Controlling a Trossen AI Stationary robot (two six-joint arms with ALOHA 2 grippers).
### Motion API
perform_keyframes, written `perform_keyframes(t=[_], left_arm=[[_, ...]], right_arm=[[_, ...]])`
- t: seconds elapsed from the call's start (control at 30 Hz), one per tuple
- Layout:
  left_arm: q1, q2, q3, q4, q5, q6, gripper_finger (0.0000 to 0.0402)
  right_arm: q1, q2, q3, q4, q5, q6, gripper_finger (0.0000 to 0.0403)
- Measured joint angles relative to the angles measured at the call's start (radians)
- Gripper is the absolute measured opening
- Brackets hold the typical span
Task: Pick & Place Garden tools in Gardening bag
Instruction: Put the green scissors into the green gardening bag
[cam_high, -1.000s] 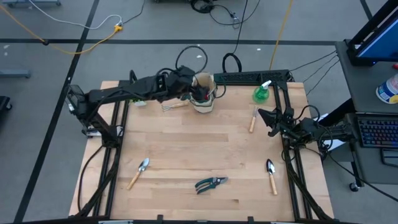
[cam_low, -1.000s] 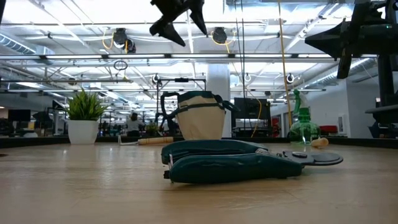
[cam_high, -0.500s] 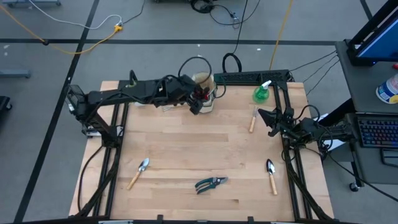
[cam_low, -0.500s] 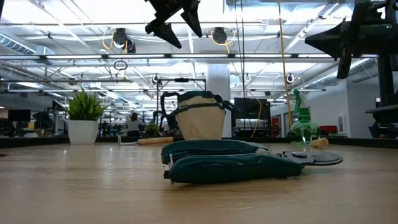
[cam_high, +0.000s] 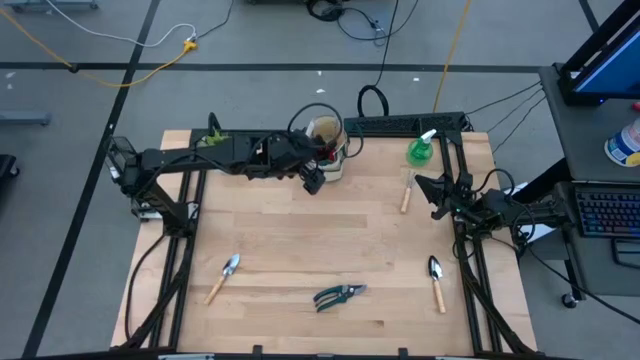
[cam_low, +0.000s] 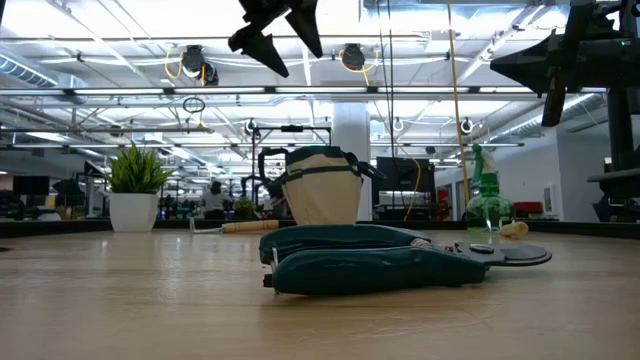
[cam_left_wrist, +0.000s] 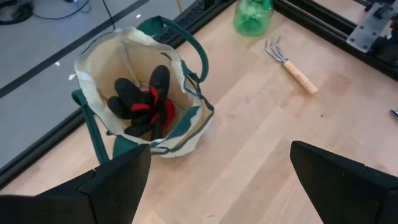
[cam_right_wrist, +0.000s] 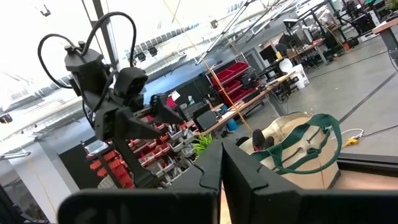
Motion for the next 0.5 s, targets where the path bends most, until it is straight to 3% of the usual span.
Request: perform_keyframes(t=[0.27, 0.5], left_arm=[[-0.034, 0.000, 0.000, 0.000, 0.006, -0.023, 0.0392], [-0.100, 0.000, 0.000, 0.002, 0.101, -0.042, 0.0392]], right_arm=[[0.000, 0.000, 0.000, -0.001, 0.000, 0.000, 0.0000], [0.000, 0.000, 0.000, -0.001, 0.000, 0.000, 0.0000]])
